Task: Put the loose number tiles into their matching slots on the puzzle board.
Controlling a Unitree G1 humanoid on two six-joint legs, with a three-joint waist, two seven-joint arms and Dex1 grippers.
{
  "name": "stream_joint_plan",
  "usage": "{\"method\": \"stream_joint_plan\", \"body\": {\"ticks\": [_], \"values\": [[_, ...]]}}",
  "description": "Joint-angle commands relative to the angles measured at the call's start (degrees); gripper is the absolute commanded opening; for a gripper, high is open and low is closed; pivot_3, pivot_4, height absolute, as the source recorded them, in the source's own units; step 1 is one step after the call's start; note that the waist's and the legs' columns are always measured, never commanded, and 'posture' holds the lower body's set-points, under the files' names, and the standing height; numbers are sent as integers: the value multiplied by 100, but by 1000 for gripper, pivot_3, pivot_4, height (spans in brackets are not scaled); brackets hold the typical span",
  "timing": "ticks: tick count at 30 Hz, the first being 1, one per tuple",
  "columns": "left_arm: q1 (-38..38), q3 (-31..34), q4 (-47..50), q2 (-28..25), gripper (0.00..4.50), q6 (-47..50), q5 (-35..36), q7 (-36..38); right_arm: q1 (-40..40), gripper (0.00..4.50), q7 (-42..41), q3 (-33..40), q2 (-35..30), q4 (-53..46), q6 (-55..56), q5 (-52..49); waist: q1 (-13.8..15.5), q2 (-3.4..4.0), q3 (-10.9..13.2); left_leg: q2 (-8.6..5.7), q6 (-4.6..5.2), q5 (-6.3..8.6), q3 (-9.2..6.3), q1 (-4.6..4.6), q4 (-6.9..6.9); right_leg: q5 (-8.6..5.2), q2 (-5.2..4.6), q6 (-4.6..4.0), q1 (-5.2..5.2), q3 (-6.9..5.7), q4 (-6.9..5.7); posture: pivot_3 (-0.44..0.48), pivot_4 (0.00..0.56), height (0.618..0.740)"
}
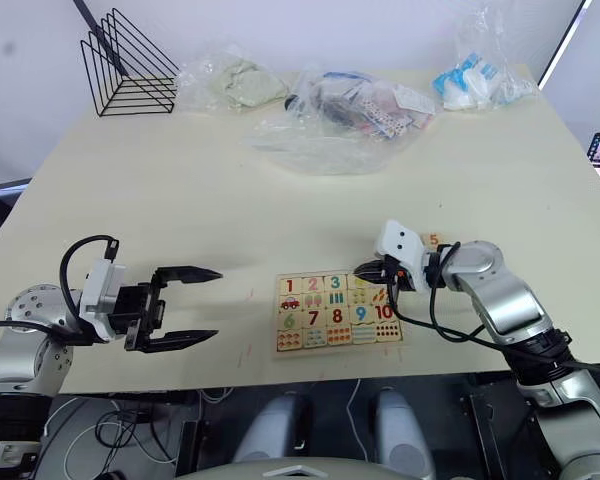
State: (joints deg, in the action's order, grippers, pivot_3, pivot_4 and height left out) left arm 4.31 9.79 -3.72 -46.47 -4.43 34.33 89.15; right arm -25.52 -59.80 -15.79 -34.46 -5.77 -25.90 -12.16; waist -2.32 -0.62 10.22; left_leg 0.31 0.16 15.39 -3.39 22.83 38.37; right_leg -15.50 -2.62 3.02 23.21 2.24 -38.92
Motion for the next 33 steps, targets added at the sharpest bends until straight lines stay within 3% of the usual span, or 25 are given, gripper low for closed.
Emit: {"method": "stream_joint_plan", "body": {"ticks": [1, 7, 14, 25, 32, 33], "values": [[13, 141, -6, 23, 4500, -108, 26, 73, 92, 62, -23, -32, -5, 188, 370, 145, 2, 0, 0, 0, 0, 0, 0, 0, 0, 0, 0, 0, 0, 0, 0, 0, 150, 740], [-3, 155, -41, 59, 4500, -140, -14, 90, 241, 62, -44, -112, 11, 278, 148, 176, 2, -5, -3, 0, 0, 0, -1, -8, 0, 0, 1, 0, -6, 0, 0, 0, 150, 740], [-138, 259, -41, 109, 4500, -66, -69, -213, 441, 62, 48, 640, 142, -283, 174, -514, 8, -5, -3, 1, 0, 0, -3, -10, -1, 0, 1, 0, -11, -2, 2, 0, 150, 740], [-1036, 528, 507, 644, 4500, 521, -420, -2156, 1914, 62, 787, 1995, 193, -983, 856, -897, 27, -6, -3, 5, 0, 0, -5, -9, -1, 0, -4, 1, -11, 0, 1, 0, 150, 740], [-1626, 628, 1200, 1323, 4500, 622, -633, -3547, 3032, 62, 1186, 3120, 415, -813, 1583, -1140, 52, -6, -4, 6, 0, 0, -2, -11, -1, 2, -7, 4, -14, 6, 3, 0, 150, 740], [-1707, 646, 1282, 1405, 4500, 605, -666, -3684, 3148, 583, 1193, 3236, 407, -791, 1624, -1185, 58, -8, -4, 6, 0, 0, 1, -11, -1, 2, -8, 5, -14, 9, 4, 0, 150, 740]]}}
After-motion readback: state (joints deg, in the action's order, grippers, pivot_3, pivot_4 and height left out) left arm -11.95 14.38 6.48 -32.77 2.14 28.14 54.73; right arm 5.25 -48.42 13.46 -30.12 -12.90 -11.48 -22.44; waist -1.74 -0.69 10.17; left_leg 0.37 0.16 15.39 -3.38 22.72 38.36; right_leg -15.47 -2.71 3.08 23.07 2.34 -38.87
